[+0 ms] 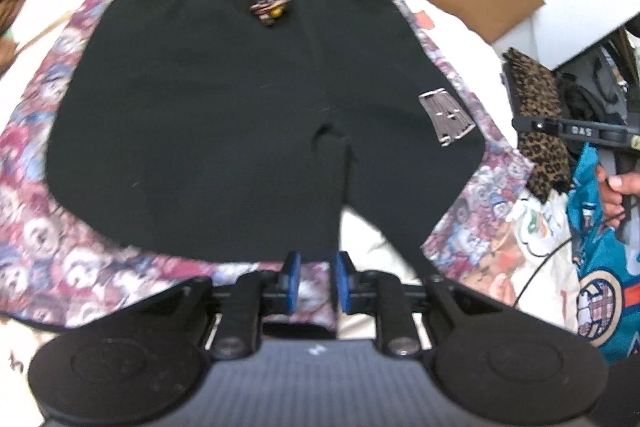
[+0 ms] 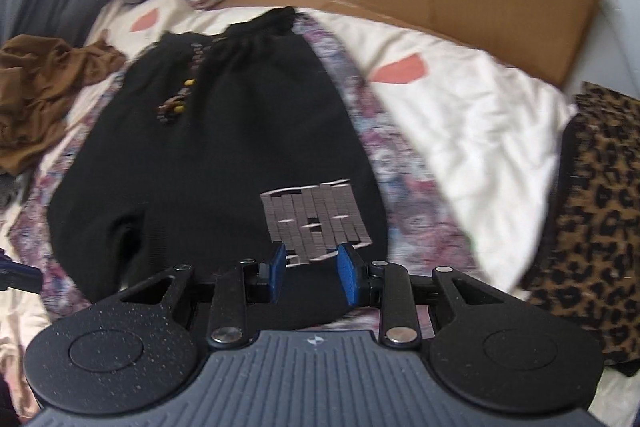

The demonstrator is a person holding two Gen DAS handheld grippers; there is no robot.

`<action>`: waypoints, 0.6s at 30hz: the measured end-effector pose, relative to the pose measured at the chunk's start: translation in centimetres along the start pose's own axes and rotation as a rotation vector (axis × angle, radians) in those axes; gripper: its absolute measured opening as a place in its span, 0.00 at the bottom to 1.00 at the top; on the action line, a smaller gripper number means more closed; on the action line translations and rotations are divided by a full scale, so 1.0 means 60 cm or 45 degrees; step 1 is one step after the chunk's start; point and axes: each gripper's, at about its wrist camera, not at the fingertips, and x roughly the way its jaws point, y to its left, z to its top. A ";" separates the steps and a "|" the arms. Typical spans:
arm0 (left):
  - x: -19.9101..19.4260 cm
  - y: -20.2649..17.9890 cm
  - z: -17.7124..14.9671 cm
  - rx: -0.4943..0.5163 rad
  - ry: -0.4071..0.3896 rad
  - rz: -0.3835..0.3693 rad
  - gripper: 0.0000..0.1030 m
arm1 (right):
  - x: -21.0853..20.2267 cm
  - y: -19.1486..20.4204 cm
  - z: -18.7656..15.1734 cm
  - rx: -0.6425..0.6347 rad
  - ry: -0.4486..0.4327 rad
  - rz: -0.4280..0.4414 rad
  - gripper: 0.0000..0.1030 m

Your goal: Fold clothes

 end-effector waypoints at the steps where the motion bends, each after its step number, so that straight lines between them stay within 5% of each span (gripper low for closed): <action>1: -0.003 0.005 -0.005 -0.018 0.002 -0.002 0.21 | 0.005 0.010 -0.002 0.001 0.006 0.022 0.34; 8: -0.009 0.031 -0.047 -0.139 -0.005 0.008 0.47 | 0.036 0.074 -0.014 -0.003 0.060 0.132 0.34; 18: -0.086 0.141 -0.074 -0.283 -0.177 0.310 0.48 | 0.061 0.154 -0.019 -0.118 0.144 0.212 0.34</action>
